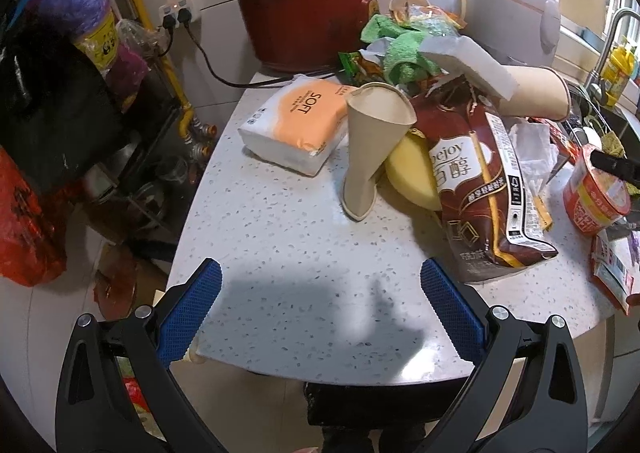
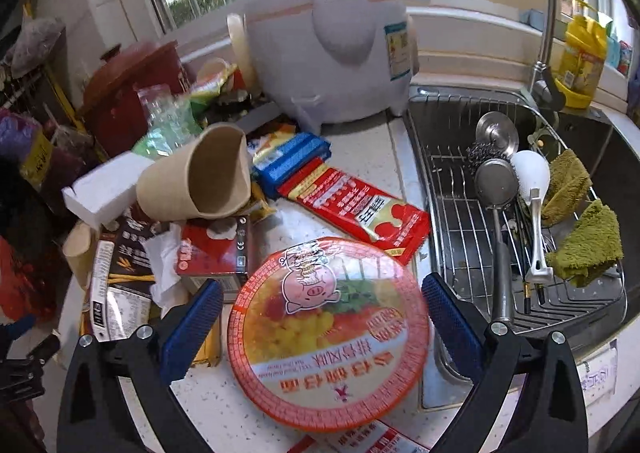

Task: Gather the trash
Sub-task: 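Lift the noodle lid with the right tool while the left tool grasps the brown Pejoy bag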

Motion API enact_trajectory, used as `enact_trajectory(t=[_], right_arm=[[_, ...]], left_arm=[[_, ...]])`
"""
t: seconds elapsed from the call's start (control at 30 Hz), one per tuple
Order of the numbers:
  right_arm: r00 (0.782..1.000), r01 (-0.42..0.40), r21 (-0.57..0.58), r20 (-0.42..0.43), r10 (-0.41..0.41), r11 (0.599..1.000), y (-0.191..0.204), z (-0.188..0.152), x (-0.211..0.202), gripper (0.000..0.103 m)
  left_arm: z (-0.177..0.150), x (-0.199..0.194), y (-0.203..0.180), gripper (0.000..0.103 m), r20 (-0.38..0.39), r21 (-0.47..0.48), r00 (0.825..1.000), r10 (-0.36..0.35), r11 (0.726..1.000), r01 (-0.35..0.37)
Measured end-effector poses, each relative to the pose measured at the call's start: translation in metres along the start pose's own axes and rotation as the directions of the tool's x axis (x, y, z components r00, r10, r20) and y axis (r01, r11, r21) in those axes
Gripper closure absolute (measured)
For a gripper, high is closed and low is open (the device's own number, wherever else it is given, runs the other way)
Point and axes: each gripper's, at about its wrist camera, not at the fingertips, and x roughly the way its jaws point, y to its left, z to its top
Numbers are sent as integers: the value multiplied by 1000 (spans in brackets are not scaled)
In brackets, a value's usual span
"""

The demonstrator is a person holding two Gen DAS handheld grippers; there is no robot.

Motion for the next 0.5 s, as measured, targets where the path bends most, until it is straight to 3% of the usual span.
enact_trajectory(t=[0.3, 0.5], right_arm=[[994, 66, -62, -84, -71, 996, 13, -4, 28, 4], [995, 48, -29, -86, -50, 998, 7, -5, 24, 4]], left_arm=[[2, 2, 4, 5, -1, -14, 1000, 12, 1000, -12], [2, 6, -1, 5, -8, -2, 1000, 9, 1000, -9]])
